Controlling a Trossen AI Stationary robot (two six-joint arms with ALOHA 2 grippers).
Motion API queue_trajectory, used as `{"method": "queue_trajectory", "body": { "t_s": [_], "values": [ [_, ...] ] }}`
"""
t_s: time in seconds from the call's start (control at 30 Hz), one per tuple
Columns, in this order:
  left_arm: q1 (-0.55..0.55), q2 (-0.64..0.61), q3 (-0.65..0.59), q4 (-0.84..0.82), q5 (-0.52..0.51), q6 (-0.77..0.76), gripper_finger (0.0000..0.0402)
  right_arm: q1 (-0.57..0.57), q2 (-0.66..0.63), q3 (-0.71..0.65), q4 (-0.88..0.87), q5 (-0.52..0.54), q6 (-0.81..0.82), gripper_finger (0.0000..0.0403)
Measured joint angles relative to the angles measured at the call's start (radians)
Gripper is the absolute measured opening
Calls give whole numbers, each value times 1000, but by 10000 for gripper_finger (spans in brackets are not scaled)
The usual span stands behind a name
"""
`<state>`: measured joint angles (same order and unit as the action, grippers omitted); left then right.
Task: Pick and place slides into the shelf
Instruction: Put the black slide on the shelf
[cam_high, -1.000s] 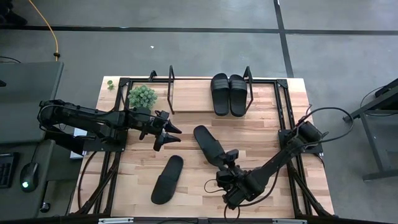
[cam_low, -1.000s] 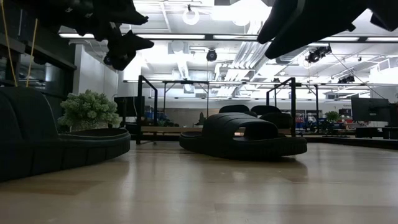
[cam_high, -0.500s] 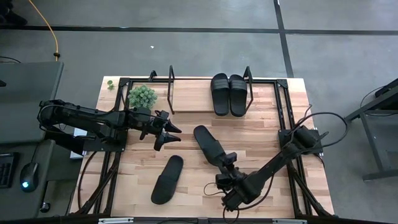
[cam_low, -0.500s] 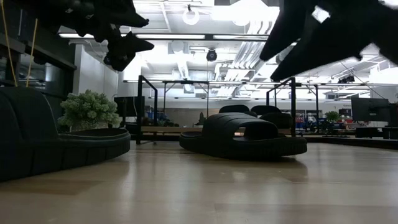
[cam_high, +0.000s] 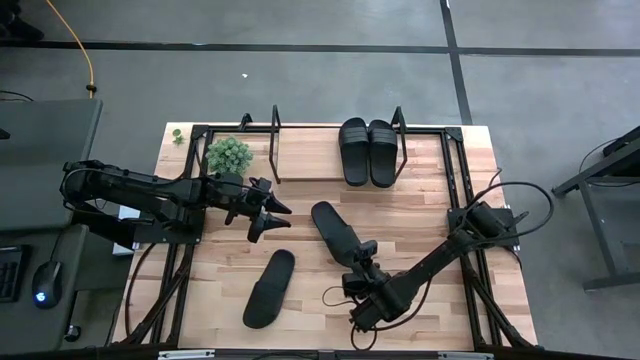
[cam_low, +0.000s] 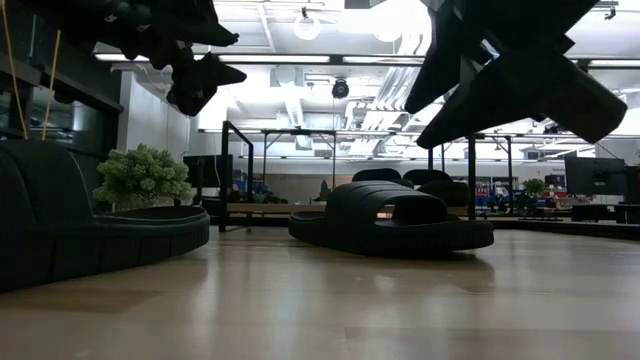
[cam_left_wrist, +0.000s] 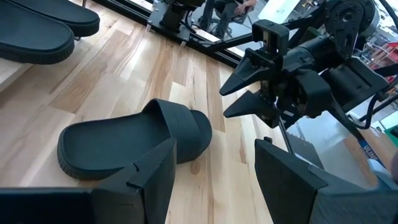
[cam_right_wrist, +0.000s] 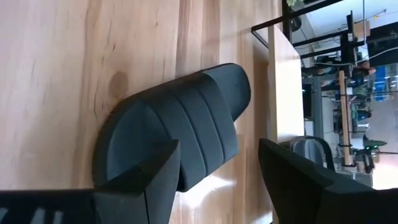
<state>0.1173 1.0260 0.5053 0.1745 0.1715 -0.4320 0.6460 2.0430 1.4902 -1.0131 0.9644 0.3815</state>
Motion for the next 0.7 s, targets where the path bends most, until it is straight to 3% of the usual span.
{"method": "queue_trajectory", "body": {
  "t_s": [0.7],
  "values": [
    [0, 0, 0, -6, -7, 0, 200, -29, 50, -1, -18, -49, 11, 209]
  ]
}}
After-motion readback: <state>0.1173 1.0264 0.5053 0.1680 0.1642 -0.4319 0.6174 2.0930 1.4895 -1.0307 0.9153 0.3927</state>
